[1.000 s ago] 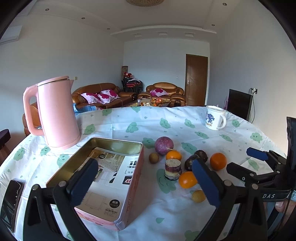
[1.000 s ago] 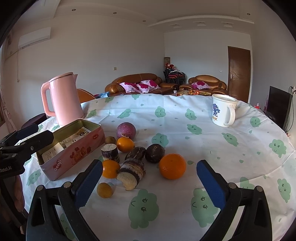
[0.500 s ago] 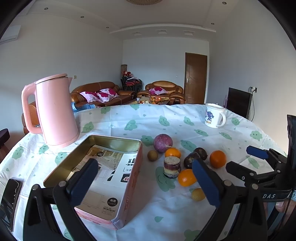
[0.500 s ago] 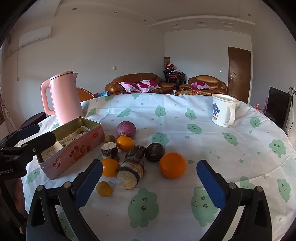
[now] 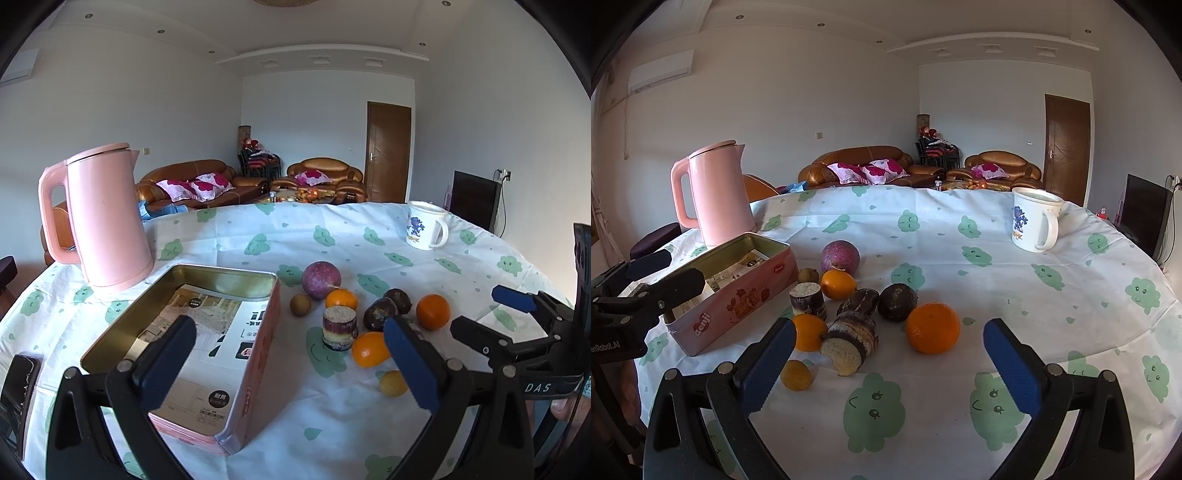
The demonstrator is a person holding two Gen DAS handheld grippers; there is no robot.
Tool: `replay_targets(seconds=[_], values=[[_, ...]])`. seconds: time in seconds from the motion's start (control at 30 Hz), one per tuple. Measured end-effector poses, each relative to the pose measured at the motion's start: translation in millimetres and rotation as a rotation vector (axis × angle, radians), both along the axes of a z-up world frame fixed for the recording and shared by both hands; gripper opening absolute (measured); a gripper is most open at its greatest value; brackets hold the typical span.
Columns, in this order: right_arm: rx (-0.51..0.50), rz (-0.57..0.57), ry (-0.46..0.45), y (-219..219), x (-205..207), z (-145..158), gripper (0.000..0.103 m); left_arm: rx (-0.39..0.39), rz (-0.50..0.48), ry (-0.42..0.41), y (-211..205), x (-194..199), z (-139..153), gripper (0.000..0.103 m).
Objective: Organize fruits
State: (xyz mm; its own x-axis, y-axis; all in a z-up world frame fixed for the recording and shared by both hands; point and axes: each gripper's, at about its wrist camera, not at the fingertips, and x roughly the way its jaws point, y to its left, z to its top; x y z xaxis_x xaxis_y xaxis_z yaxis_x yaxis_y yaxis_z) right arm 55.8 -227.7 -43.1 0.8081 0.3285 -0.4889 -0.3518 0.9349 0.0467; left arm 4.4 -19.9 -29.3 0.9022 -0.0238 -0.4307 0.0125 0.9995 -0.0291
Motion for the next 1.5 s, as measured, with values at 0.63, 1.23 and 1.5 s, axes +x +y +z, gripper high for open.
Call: replay_targets(seconds=[0.63, 1.23, 1.5], values=[[0.003, -0.078, 0.023, -33, 4, -15, 0.102, 0.004, -0.128, 0.083, -33, 11, -19, 0.093], [0.018, -0.1, 0.036, -48, 4, -28, 0.102, -0.021, -0.335, 0.317, -79, 34, -61, 0.03], [0.016, -0.035, 0.03, -32, 3, -25, 0.102, -0.093, -0.329, 0.297, -63, 33, -58, 0.029]])
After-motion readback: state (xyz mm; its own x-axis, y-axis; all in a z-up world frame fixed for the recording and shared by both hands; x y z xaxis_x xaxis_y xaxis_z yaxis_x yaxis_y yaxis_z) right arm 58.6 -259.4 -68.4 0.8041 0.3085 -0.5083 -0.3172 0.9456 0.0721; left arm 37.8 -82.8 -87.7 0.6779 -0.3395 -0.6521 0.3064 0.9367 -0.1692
